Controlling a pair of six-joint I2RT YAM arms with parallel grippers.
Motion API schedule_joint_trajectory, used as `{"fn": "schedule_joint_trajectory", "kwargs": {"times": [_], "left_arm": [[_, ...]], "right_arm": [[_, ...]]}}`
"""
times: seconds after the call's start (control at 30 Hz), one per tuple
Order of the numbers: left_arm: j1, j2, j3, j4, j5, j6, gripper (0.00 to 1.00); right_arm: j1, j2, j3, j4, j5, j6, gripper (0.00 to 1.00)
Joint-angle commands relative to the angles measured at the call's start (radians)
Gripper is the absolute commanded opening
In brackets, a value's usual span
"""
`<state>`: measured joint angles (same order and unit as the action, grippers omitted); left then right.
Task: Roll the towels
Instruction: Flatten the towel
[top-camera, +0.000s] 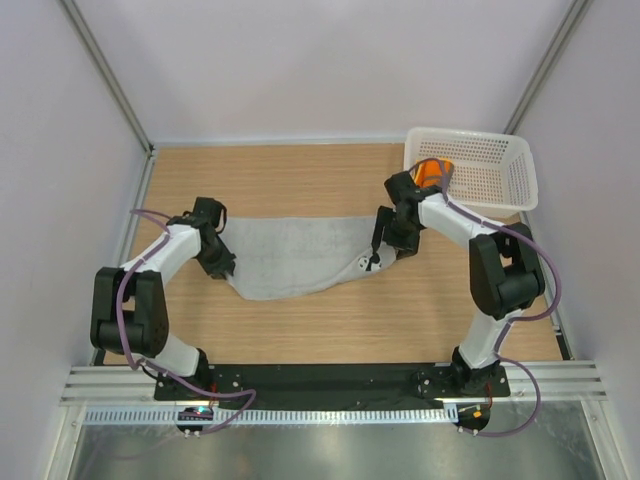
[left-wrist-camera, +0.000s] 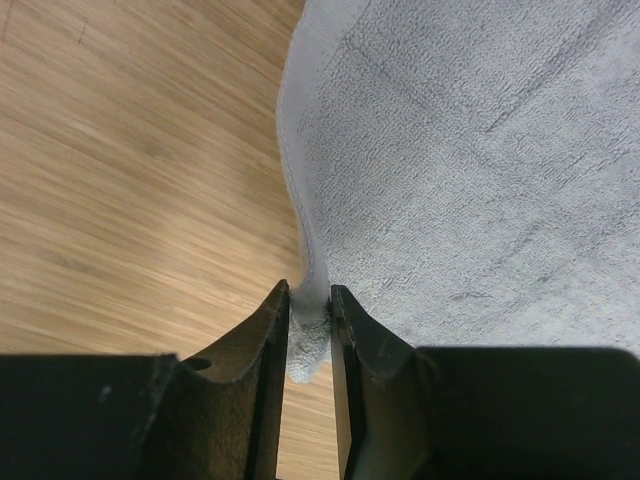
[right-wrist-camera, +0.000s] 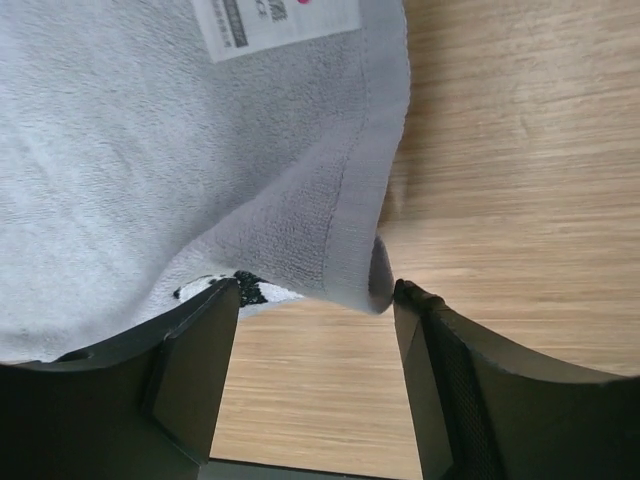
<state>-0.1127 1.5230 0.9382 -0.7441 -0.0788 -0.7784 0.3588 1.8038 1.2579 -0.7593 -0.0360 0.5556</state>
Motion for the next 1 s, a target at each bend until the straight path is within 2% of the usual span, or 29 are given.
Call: {"fn": "schedule_joint_trajectory", "kwargs": {"times": [0.0,0.03,0.1,0.13,0.17,0.33,0.4,0.63,0.7,0.77,0.8,0.83,0.87,0.97], "left_arm": [[0.005,-0.017,-0.001,0.040,0.017,0.008,0.23],[0.007,-0.017,-0.002,0.045,0.019,0.008,0.23],[0.005,-0.024,-0.004,0.043,0.013,0.011,0.23],[0.005,-0.027,-0.004,0.040,0.010,0.013,0.23],[0.005,-0.029,-0.006,0.040,0.002,0.016,0.23],[0.005,-0.043,-0.003,0.026,0.001,0.024,0.22],[0.005,-0.053,0.004,0.015,0.005,0.027,0.21],[0.005,-0.182,-0.001,-0.087,0.060,0.036,0.21],[0.005,-0.208,-0.010,-0.116,0.073,0.037,0.21],[0.005,-0.247,-0.030,-0.130,0.108,0.039,0.22],[0.007,-0.256,-0.045,-0.138,0.117,0.039,0.22],[0.005,-0.262,-0.053,-0.141,0.123,0.039,0.23],[0.005,-0.270,-0.059,-0.143,0.125,0.034,0.23],[0.005,-0.267,-0.084,-0.133,0.143,0.031,0.23]], "right_arm": [[0.000,-0.064,-0.015,0.074,0.011,0.000,0.69],[0.000,-0.063,-0.021,0.086,0.012,-0.003,0.67],[0.000,-0.060,-0.046,0.130,0.002,-0.008,0.56],[0.000,-0.057,-0.054,0.141,0.002,-0.010,0.50],[0.000,-0.051,-0.057,0.144,0.001,-0.010,0.33],[0.000,-0.044,-0.098,0.166,-0.042,-0.011,0.05],[0.000,-0.079,-0.121,0.147,-0.048,-0.014,0.01],[-0.001,-0.242,-0.173,-0.046,-0.012,-0.052,0.01],[-0.006,-0.282,-0.210,-0.089,-0.013,-0.056,0.04],[-0.020,-0.299,-0.239,-0.092,-0.036,-0.054,0.23],[-0.024,-0.293,-0.262,-0.086,-0.030,-0.051,0.46],[-0.029,-0.284,-0.273,-0.083,0.007,-0.048,0.64],[-0.035,-0.270,-0.281,-0.078,0.022,-0.048,0.77],[-0.037,-0.218,-0.301,-0.054,0.099,-0.042,0.81]]}}
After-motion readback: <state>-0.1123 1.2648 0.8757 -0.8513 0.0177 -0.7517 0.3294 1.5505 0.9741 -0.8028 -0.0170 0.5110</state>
